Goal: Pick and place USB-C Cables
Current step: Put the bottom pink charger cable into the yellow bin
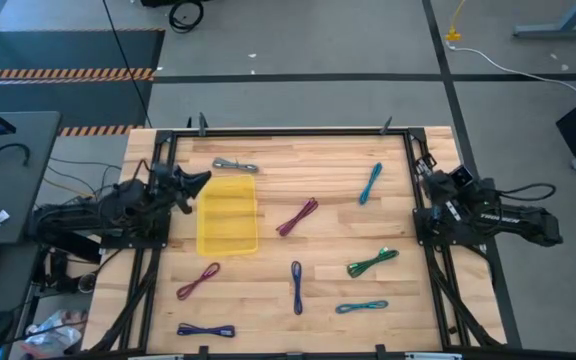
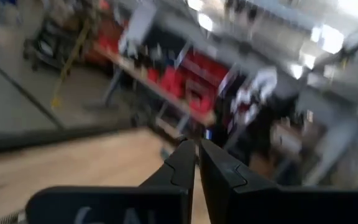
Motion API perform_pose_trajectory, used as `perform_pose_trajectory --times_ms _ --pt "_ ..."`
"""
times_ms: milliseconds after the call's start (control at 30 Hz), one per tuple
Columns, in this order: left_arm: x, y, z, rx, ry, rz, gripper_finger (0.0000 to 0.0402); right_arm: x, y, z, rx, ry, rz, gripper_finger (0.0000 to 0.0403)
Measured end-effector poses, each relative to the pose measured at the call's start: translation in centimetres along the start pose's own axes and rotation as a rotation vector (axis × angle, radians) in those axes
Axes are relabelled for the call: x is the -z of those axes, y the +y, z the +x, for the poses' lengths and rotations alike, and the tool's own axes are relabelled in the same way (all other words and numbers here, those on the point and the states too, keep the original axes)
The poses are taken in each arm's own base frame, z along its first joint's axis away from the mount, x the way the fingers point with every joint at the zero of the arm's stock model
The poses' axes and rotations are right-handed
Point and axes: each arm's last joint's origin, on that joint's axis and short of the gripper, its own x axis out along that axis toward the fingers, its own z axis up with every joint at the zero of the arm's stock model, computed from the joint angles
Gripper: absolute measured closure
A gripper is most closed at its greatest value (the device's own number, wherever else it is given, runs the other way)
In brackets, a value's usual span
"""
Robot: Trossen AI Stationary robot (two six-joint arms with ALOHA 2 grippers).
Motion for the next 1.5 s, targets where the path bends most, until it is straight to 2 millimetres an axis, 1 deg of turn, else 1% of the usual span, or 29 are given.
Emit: perform_pose_trajectory --times_ms 67,133,233,300,400,500,600,700,833,933,1067,1267,1400,1500 --pt "-1.2 -0.9 0.2 0.008 0.092 0.013 0.0384 0.3 -0.5 0.0 0.106 0.002 0.033 0.0391" --pt "-3.1 -2.3 0.4 0.035 0.153 0.018 0.0393 0.8 -0.9 -0.1 0.182 0.021 0.074 0.0391" --pt "-6.1 -4.5 1.0 0.055 0.265 0.068 0.0397 1.1 -1.1 -0.1 0.207 0.048 0.088 0.0391" --pt "-7.8 -5.9 1.5 0.012 0.385 0.113 0.0393 1.0 -1.1 -0.1 0.205 0.044 0.087 0.0391" --pt "-9.6 -7.3 2.1 -0.128 0.609 0.161 0.0381 0.8 -1.0 -0.1 0.193 0.025 0.082 0.0391" --pt "-10.4 -8.4 2.6 -0.296 0.843 0.149 0.0376 0.6 -0.8 -0.1 0.181 0.002 0.076 0.0391" --pt "-10.4 -9.6 3.3 -0.417 1.04 0.12 0.0379 0.3 -0.7 -0.1 0.167 -0.029 0.068 0.0391" --pt "-9.7 -10.5 3.8 -0.481 1.188 0.12 0.0386 0.2 -0.6 0.0 0.159 -0.041 0.071 0.0391" --pt "-8.3 -11.5 4.4 -0.497 1.259 0.125 0.0393 0.2 -0.8 0.0 0.186 -0.047 0.084 0.0391" --pt "-7.6 -12.0 4.5 -0.512 1.276 0.118 0.0393 -0.4 -0.8 1.0 0.195 -0.039 0.067 0.0391" --pt "-7.3 -12.5 4.3 -0.53 1.281 0.094 0.0389 -1.7 -1.0 3.6 0.193 0.047 0.019 0.0391" --pt "-6.9 -13.1 3.1 -0.61 1.295 0.027 0.0388 -4.5 -1.5 9.1 0.219 0.226 -0.071 0.0391" --pt "-6.0 -13.8 2.2 -0.712 1.316 -0.006 0.0375 -6.3 -1.5 12.5 0.15 0.336 -0.135 0.0385" --pt "-5.0 -14.7 1.7 -0.746 1.342 -0.004 0.0362 -7.2 -1.6 14.5 0.103 0.392 -0.154 0.0374"
